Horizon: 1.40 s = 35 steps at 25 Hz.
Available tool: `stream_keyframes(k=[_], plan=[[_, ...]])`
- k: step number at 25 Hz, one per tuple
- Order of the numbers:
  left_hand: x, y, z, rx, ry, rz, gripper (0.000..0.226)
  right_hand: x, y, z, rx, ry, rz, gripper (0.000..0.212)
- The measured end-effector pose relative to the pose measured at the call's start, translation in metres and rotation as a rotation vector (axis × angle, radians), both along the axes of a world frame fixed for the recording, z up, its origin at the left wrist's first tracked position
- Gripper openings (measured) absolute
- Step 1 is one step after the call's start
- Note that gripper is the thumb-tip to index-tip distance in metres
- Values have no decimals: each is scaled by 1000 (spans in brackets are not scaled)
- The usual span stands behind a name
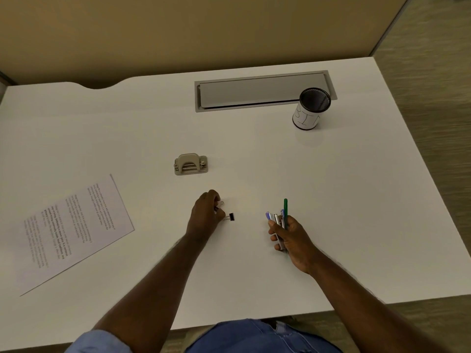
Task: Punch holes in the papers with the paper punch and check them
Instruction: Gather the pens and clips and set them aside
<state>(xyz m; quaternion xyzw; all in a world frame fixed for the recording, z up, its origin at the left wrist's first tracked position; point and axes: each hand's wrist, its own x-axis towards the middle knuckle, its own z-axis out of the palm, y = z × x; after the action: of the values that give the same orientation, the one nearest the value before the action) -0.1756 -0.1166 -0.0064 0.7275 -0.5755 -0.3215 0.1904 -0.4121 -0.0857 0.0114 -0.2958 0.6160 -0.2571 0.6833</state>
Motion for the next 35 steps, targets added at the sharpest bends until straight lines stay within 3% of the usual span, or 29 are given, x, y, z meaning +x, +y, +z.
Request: stream_keyframes(k=[8, 12, 16, 22, 29, 35], plan=[[-25, 21, -3, -48, 90, -90, 34, -8, -9, -3, 2, -3, 27, 37], [-28, 18, -5, 4, 36, -131, 39, -18, -12, -4, 0, -10, 6, 36], [-27, 10, -3, 50, -81, -140, 25, -29, -15, -5, 3, -21, -33, 30], [-37, -1, -4, 133, -212, -199, 23, -44, -19, -8, 12, -35, -79, 20], [-81, -5, 30, -16, 62, -14, 11, -63, -28, -2, -15, 41, -86, 11], [-134, -12, 40, 153, 406, 26, 12, -83, -35, 10, -34, 185, -103, 18]])
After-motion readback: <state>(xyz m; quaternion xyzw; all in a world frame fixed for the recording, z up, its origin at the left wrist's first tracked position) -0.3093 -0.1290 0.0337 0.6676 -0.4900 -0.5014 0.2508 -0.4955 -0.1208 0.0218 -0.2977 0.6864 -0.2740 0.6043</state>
